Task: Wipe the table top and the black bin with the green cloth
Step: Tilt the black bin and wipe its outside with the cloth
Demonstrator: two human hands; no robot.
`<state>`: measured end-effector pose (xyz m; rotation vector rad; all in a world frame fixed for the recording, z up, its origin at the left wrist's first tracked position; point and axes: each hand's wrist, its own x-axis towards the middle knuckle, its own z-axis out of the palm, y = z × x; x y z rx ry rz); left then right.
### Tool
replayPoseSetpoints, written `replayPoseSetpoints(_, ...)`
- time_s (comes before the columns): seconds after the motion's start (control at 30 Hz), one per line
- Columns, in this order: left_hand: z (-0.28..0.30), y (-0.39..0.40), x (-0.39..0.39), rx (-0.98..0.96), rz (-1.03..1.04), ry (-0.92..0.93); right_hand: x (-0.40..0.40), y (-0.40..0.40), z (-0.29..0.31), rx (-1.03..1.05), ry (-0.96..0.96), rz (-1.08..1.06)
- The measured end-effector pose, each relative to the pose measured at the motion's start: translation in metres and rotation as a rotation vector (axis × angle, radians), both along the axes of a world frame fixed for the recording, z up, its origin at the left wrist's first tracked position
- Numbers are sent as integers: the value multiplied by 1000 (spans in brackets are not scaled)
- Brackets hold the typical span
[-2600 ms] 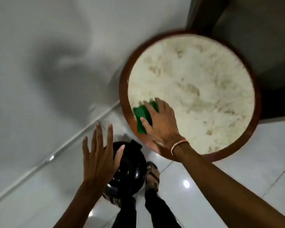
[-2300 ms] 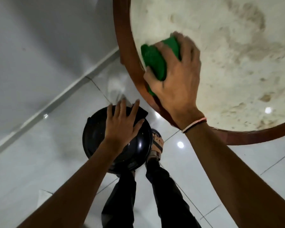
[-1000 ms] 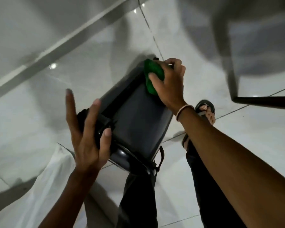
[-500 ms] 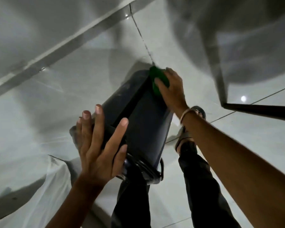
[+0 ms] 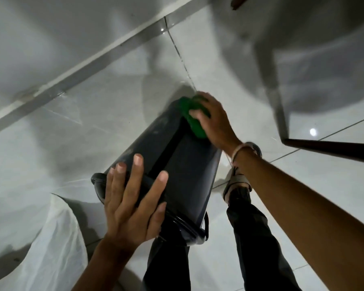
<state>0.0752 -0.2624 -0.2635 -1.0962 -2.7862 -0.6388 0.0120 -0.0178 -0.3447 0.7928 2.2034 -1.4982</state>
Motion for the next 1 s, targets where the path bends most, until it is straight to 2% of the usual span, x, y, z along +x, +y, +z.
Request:
replayPoseSetpoints(0.07, 0, 2, -7, 2, 31, -44, -19, 6, -10, 5, -57, -133)
replayPoseSetpoints(0.1, 1, 2, -11, 19, 71, -75, -23, 0, -6, -10, -35, -127)
replayPoseSetpoints(0.27, 7, -4, -27, 119, 264, -175, 36, -66, 79, -123, 351, 373)
replayPoseSetpoints(0.33, 8, -11, -24, 114, 268, -198, 52, -67, 75, -68, 445, 405)
replayPoseSetpoints(0.4, 8, -18, -24, 107, 239, -195, 47, -57, 46, 70, 373, 319)
replayPoseSetpoints(0.47, 6, -20, -30, 99, 211, -182, 29, -38, 10, 183, 198, 55)
replayPoseSetpoints(0.53, 6, -14, -36, 92, 188, -173, 13, -15, -16, 164, -30, -205)
replayPoseSetpoints(0.57, 7, -10, -38, 72, 168, -161, 8, -10, -20, 134, -88, -267)
replayPoseSetpoints(0.63, 10, -4, -41, 16, 113, -120, 6, -12, -9, 104, -47, -203)
replayPoseSetpoints(0.77, 12, 4, -49, -11, 69, -86, 46, -45, 63, -59, 315, 196)
replayPoseSetpoints(0.83, 14, 11, -51, -8, 90, -72, 70, -46, 73, -99, 418, 289)
replayPoseSetpoints(0.9, 17, 13, -51, -24, 134, -72, 73, -35, 59, -36, 387, 258)
replayPoseSetpoints(0.93, 19, 13, -51, -29, 169, -85, 67, -29, 46, 2, 307, 180)
replayPoseSetpoints(1.0, 24, 12, -51, -23, 271, -134, 52, -11, 11, -2, 76, -102)
